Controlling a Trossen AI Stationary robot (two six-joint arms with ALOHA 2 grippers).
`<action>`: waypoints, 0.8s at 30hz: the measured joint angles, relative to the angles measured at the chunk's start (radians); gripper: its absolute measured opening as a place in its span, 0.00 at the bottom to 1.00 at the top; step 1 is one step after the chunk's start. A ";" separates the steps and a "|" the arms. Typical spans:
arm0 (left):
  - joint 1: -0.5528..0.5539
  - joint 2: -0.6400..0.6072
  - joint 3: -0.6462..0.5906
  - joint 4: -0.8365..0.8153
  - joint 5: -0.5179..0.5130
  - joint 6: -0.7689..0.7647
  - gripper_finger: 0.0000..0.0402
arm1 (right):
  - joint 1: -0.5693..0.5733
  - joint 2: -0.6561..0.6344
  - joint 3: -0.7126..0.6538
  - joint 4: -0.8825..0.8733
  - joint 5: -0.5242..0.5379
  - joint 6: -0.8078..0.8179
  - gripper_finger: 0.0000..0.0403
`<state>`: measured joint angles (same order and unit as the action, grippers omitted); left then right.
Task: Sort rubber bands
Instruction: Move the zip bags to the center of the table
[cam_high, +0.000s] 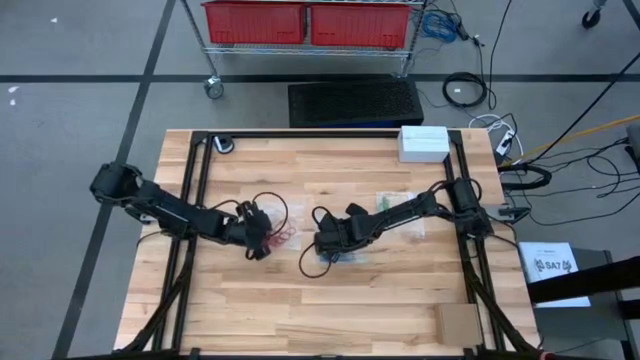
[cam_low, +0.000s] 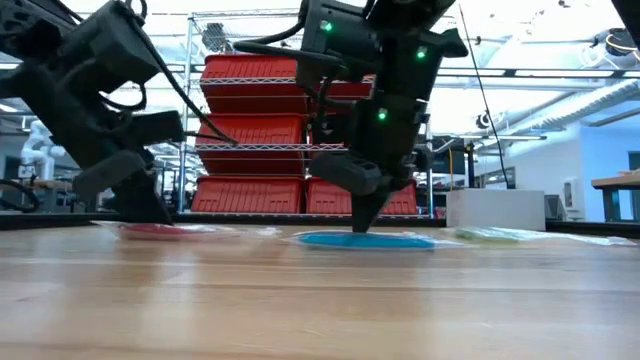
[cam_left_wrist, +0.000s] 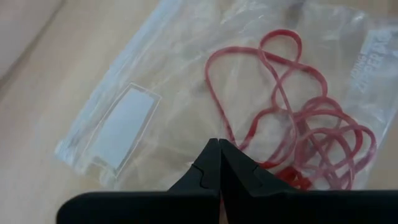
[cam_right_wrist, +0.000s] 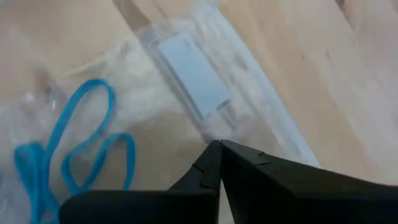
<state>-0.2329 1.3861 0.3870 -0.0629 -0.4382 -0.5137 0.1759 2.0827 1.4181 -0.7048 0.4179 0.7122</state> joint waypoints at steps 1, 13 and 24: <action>-0.011 -0.005 0.000 -0.006 0.001 -0.001 0.01 | -0.004 0.000 0.000 0.002 0.000 -0.002 0.00; -0.118 -0.047 -0.002 -0.107 -0.072 -0.131 0.01 | -0.046 0.000 0.000 0.082 -0.004 -0.048 0.00; -0.130 -0.046 -0.003 -0.005 -0.096 -0.136 0.01 | 0.050 -0.214 -0.003 -0.315 0.154 0.166 0.00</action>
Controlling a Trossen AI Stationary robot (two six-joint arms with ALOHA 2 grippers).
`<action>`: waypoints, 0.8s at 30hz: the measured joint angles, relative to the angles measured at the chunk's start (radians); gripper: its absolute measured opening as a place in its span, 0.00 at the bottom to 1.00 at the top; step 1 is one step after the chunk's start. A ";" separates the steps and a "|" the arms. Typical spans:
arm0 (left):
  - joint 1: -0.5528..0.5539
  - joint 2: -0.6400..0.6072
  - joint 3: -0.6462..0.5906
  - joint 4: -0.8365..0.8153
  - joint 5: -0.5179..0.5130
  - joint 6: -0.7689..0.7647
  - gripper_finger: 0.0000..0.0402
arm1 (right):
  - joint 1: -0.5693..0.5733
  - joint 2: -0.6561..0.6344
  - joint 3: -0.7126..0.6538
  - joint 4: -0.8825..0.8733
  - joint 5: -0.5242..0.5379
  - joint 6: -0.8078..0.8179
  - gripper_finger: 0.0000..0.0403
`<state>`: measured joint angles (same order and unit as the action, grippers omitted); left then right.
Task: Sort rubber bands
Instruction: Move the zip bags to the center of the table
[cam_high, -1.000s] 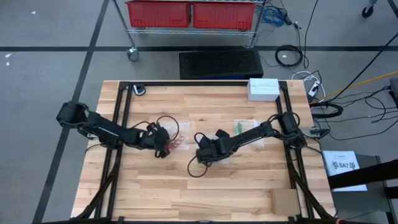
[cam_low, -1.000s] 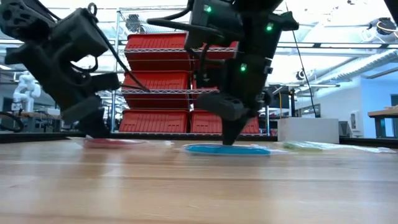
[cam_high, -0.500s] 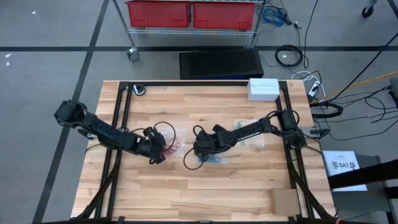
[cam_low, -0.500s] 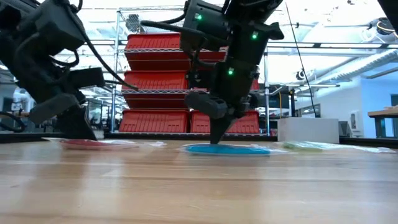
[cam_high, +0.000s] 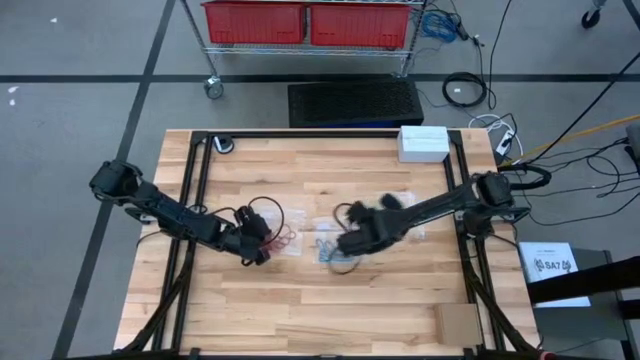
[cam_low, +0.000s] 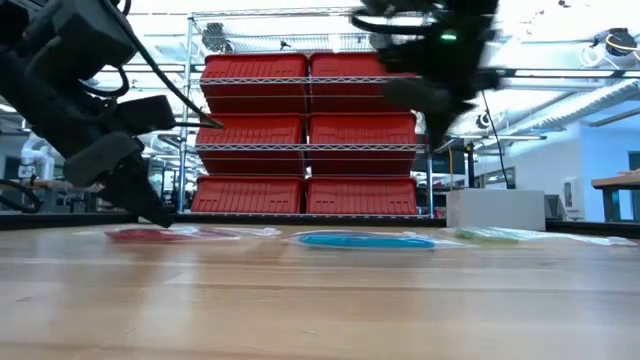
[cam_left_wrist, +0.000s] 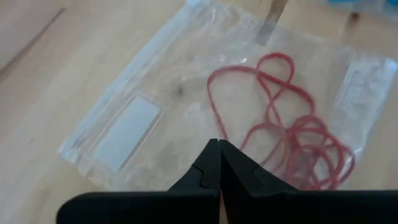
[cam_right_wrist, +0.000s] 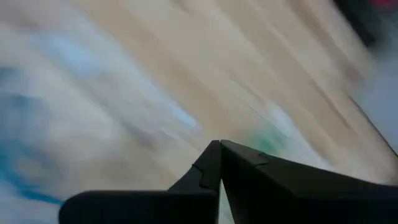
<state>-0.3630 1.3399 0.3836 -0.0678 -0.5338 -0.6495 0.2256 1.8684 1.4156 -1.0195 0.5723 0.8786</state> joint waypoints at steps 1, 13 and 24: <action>0.000 0.000 0.000 0.005 -0.004 0.000 0.01 | 0.009 -0.016 -0.012 -0.085 0.014 0.089 0.00; 0.000 -0.115 0.002 0.032 -0.020 0.009 0.01 | -0.051 -0.175 -0.569 0.312 -0.103 0.620 0.00; 0.001 -0.220 0.002 0.025 -0.021 0.080 0.01 | 0.071 -0.182 -0.564 0.324 -0.285 0.052 0.00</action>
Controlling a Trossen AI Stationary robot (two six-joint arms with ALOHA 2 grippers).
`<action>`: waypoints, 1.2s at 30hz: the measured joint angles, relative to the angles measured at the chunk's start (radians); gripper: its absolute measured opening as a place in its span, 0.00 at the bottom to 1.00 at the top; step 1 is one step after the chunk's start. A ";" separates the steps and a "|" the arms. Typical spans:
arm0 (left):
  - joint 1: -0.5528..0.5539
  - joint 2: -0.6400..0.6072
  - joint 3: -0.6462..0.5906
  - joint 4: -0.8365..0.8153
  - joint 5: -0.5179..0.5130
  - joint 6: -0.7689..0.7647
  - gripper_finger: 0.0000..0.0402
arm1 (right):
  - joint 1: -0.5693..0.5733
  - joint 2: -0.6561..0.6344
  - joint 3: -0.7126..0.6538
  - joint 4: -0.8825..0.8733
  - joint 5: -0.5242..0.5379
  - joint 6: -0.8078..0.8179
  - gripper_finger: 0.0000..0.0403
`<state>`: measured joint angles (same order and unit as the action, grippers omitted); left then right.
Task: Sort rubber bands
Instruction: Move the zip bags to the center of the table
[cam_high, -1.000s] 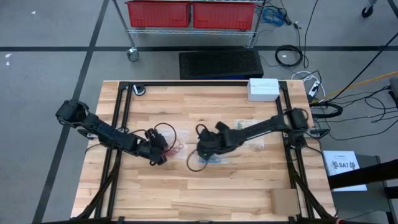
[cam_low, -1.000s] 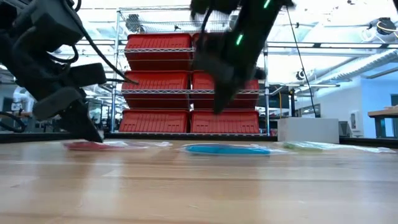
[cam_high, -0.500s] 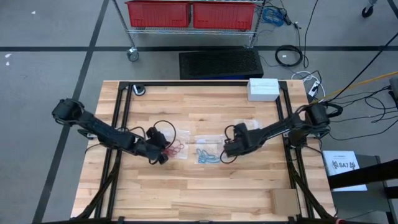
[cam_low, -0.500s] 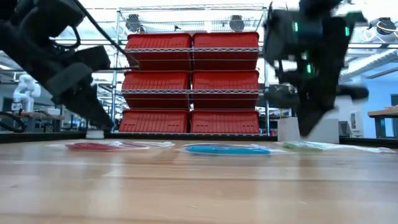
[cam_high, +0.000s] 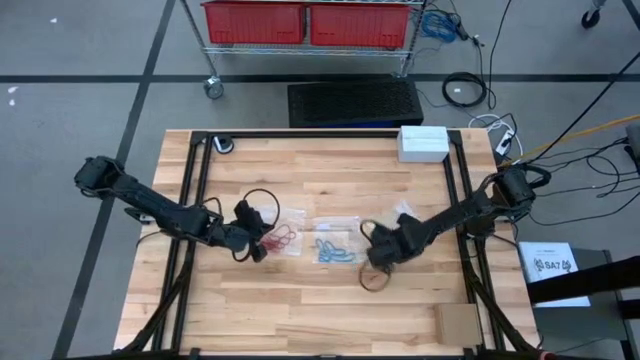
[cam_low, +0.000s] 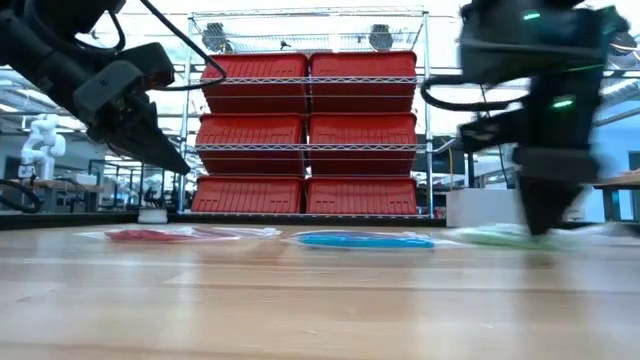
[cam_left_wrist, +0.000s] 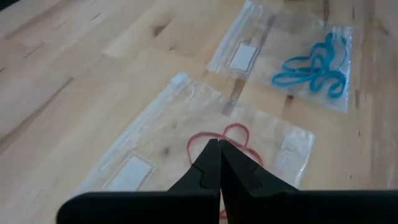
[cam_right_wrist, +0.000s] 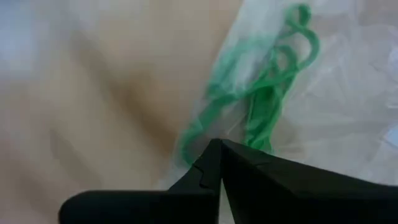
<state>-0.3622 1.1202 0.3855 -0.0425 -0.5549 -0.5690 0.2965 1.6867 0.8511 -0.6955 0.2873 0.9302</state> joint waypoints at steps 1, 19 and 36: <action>0.000 -0.005 0.000 -0.004 0.000 0.000 0.01 | 0.024 0.001 0.016 -0.047 -0.031 -0.022 0.00; 0.047 -0.019 0.000 -0.029 0.001 -0.053 0.01 | 0.115 -0.124 0.052 -0.490 0.042 0.940 0.00; 0.069 -0.019 0.000 -0.028 0.051 -0.001 0.01 | -0.042 -0.125 -0.153 -0.149 0.086 0.398 0.00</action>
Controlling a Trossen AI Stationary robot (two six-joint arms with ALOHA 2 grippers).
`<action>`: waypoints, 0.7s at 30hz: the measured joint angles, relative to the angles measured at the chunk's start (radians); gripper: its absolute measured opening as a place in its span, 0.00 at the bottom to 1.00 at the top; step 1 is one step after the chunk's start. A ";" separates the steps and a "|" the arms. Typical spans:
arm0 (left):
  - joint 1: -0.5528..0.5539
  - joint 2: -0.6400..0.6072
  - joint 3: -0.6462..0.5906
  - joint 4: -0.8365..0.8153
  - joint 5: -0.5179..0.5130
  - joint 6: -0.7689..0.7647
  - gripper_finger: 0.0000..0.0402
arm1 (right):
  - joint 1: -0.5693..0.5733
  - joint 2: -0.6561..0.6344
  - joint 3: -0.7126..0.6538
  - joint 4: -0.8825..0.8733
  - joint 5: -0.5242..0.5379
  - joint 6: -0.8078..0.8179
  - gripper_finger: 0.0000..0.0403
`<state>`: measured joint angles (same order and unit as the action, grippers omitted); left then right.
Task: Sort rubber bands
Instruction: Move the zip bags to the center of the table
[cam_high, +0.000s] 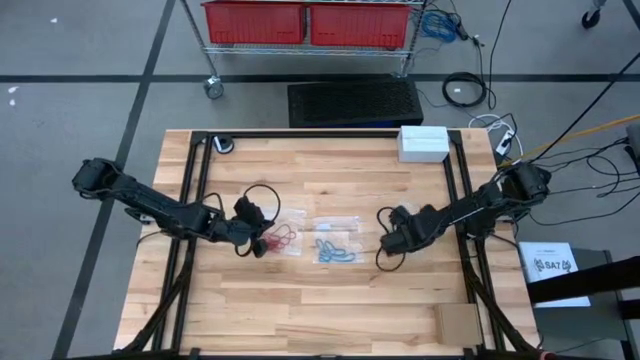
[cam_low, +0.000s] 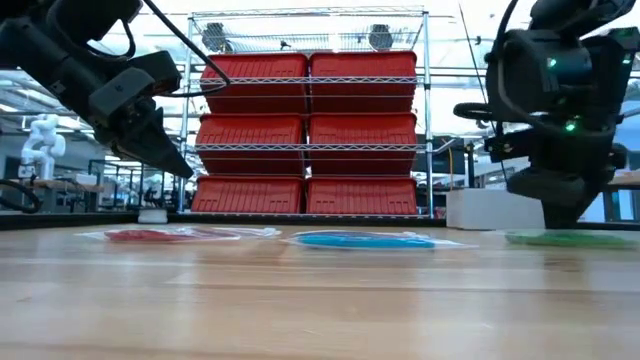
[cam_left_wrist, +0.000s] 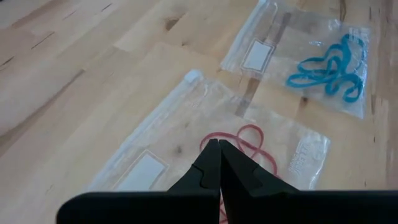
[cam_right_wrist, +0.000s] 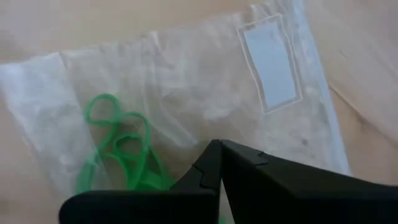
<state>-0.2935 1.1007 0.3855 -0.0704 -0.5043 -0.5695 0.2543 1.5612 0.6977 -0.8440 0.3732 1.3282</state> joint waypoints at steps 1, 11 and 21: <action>0.000 0.000 0.000 0.000 0.000 0.000 0.01 | 0.008 0.000 0.005 0.004 -0.006 -0.064 0.00; 0.000 0.000 0.000 0.001 0.005 0.027 0.01 | 0.068 0.000 0.024 0.079 -0.033 -0.547 0.00; 0.000 0.000 0.000 0.001 0.005 0.027 0.01 | 0.076 0.002 0.090 0.073 -0.040 -0.739 0.00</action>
<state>-0.2939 1.1007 0.3855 -0.0692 -0.4995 -0.5426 0.3302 1.5631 0.7874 -0.7711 0.3333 0.5896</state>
